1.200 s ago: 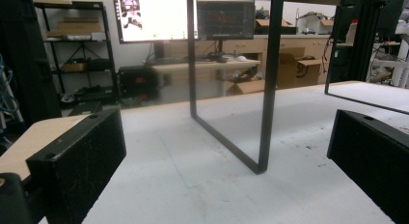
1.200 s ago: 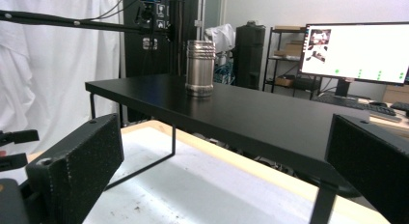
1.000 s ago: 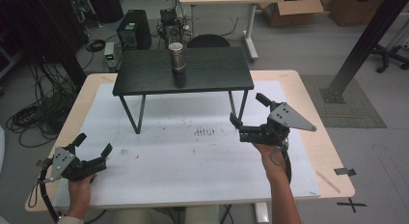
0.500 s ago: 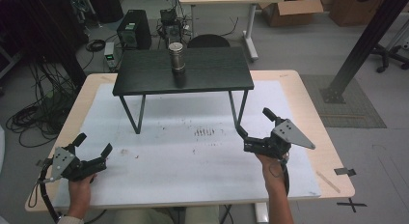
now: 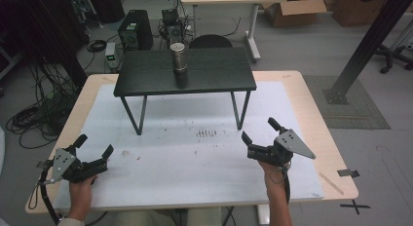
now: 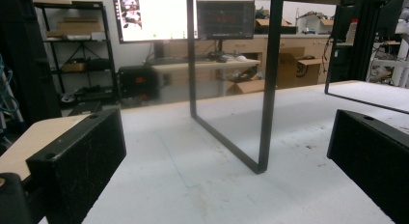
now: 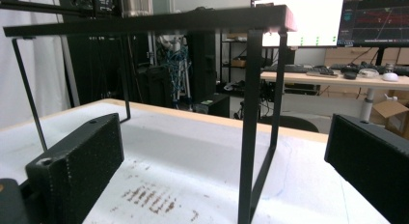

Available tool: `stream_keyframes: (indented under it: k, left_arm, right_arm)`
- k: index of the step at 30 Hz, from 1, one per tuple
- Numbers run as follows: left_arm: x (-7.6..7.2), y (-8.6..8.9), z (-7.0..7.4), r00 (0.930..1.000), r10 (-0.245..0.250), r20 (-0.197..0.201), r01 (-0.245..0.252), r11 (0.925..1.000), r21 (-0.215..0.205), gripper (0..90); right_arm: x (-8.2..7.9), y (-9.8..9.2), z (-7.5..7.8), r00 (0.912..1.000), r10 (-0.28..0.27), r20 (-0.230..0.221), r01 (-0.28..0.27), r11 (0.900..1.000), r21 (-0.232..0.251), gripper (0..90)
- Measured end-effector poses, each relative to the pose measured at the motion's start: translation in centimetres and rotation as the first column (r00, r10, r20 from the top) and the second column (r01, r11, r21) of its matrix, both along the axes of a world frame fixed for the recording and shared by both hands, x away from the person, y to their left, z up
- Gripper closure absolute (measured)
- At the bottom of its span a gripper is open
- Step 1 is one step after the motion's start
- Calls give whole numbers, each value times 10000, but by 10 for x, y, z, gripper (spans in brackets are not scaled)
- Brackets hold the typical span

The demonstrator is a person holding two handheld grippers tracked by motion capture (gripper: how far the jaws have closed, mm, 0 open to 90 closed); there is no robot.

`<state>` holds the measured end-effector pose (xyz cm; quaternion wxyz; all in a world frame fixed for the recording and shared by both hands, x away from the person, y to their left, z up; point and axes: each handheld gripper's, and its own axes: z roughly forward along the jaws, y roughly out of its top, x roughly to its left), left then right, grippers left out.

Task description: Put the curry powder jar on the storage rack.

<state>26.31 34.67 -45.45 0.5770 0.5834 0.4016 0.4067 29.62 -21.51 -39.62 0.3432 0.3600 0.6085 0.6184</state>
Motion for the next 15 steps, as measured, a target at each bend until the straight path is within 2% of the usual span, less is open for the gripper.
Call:
stream_keyframes:
  k: [15]
  left_arm:
    - [0,0,0,10000,2,3,-2,10000,8,5]
  right_arm:
    - [-3,-2,-29,9984,-416,-386,412,9991,-96,0]
